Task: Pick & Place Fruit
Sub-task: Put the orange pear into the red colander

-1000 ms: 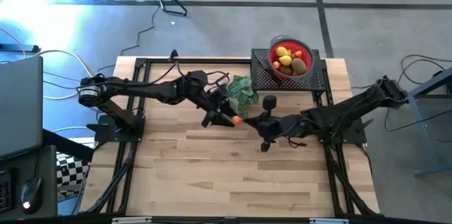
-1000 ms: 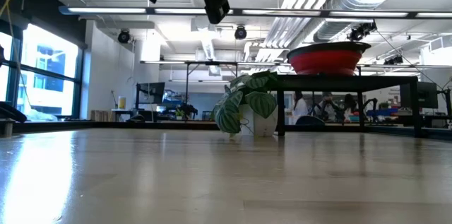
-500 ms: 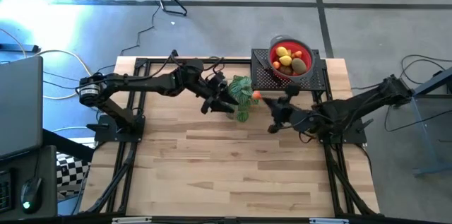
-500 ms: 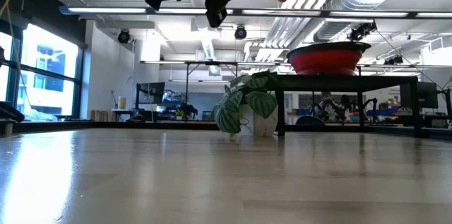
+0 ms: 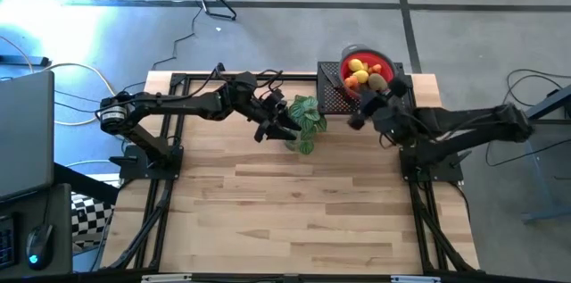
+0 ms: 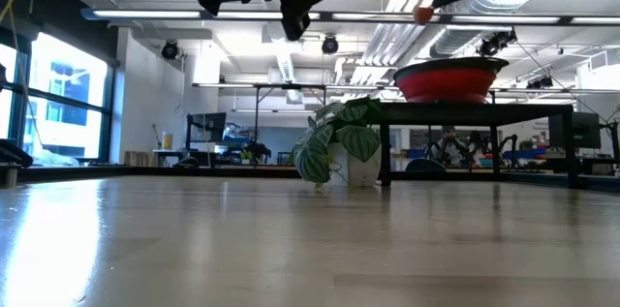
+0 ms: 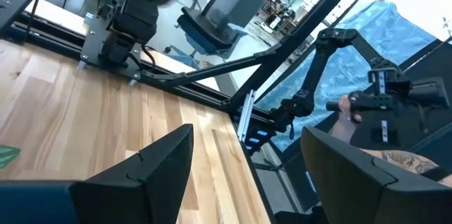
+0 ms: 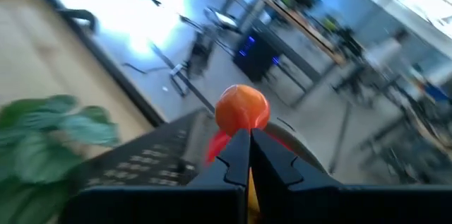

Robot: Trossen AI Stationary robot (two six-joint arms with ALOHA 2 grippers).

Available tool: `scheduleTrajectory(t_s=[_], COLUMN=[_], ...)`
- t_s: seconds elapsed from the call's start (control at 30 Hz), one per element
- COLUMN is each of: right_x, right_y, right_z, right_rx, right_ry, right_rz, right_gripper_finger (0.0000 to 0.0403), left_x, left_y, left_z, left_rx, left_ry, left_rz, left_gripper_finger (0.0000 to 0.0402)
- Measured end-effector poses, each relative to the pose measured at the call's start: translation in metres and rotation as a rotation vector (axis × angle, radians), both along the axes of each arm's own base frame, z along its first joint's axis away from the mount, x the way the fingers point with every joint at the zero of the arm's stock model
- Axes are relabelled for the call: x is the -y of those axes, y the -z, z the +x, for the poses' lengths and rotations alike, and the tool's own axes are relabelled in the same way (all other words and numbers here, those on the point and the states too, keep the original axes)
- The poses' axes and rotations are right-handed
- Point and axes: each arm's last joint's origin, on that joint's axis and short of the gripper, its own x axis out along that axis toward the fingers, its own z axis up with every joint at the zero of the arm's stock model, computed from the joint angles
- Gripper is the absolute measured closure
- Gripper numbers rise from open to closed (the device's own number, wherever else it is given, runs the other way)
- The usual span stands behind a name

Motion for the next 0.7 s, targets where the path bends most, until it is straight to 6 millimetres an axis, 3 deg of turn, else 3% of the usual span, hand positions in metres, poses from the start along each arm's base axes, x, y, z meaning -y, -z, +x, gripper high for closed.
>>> scheduleTrajectory(t_s=[0.43, 0.7], right_x=[0.068, 0.085], right_y=[0.008, 0.016], right_z=[-0.016, -0.025], right_rx=[0.058, 0.051], right_ry=[0.271, 0.363], right_rz=[0.147, 0.212], right_gripper_finger=[0.0400, 0.0400], left_x=[0.000, 0.000], left_y=[0.003, 0.002], left_z=[0.000, 0.000], left_rx=[-0.028, -0.013], left_ry=[-0.003, -0.001], left_rz=[-0.010, 0.010], left_gripper_finger=[0.0145, 0.0145])
